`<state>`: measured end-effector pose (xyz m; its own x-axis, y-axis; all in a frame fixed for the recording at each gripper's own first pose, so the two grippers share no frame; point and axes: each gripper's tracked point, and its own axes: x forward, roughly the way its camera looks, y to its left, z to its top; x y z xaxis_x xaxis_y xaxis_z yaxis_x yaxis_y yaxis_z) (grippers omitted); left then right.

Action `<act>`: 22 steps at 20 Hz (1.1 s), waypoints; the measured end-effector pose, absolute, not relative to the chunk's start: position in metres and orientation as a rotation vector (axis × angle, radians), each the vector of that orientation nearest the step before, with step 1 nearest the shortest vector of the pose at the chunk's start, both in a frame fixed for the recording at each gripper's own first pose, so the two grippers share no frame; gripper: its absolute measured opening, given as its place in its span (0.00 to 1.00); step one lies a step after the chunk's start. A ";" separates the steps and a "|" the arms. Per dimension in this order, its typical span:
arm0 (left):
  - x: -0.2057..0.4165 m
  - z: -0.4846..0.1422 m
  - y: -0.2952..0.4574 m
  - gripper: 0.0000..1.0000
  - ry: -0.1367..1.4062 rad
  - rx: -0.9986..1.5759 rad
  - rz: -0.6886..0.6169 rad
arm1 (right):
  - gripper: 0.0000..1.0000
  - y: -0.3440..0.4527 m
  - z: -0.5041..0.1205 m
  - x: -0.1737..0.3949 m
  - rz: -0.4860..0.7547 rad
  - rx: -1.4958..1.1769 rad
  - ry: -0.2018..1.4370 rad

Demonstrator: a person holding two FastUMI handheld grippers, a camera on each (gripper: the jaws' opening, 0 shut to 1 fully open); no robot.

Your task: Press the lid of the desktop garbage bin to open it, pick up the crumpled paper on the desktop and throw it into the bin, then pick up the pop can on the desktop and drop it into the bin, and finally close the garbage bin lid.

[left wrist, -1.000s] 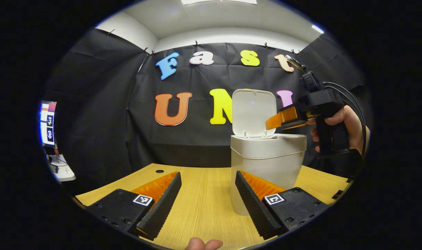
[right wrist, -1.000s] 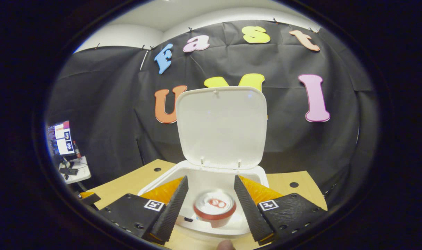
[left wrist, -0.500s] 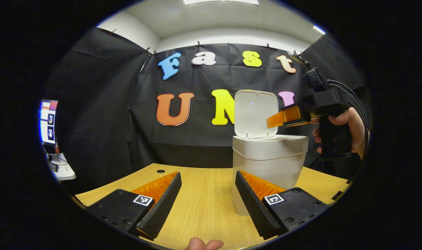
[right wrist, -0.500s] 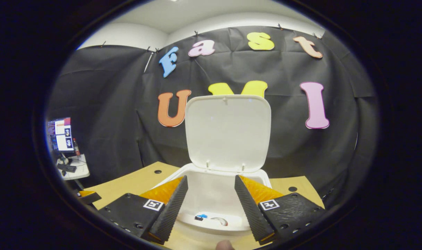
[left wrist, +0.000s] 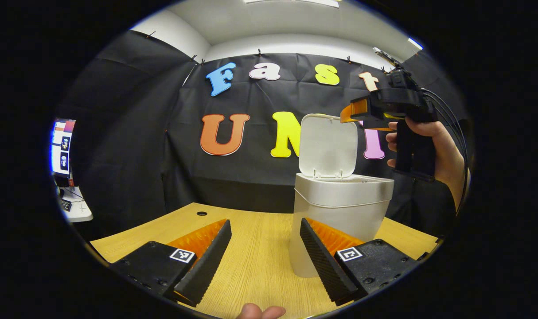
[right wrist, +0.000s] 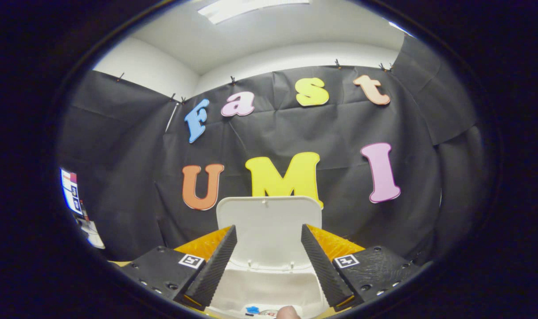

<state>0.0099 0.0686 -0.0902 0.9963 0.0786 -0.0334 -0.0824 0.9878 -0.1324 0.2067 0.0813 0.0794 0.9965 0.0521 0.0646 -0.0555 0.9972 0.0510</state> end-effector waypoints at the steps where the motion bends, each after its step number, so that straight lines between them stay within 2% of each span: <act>1: 0.010 -0.090 0.066 1.00 0.029 -0.143 0.074 | 0.90 0.079 0.086 0.214 0.043 0.038 -0.085; 7: 0.014 -0.074 0.060 1.00 0.006 -0.147 0.072 | 0.90 0.087 0.110 0.249 0.047 0.034 -0.121; 13: 0.014 -0.061 0.048 1.00 -0.010 -0.135 0.051 | 0.90 0.085 0.151 0.279 -0.013 0.068 -0.243; 22: 0.014 -0.062 0.058 1.00 -0.003 -0.130 0.052 | 0.90 0.091 0.116 0.310 0.011 0.042 -0.130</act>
<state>0.0138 0.0585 -0.0621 0.9987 0.0519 -0.0004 -0.0515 0.9902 -0.1299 0.3096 0.0914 0.1159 0.9916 0.0078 0.1295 -0.0133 0.9991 0.0413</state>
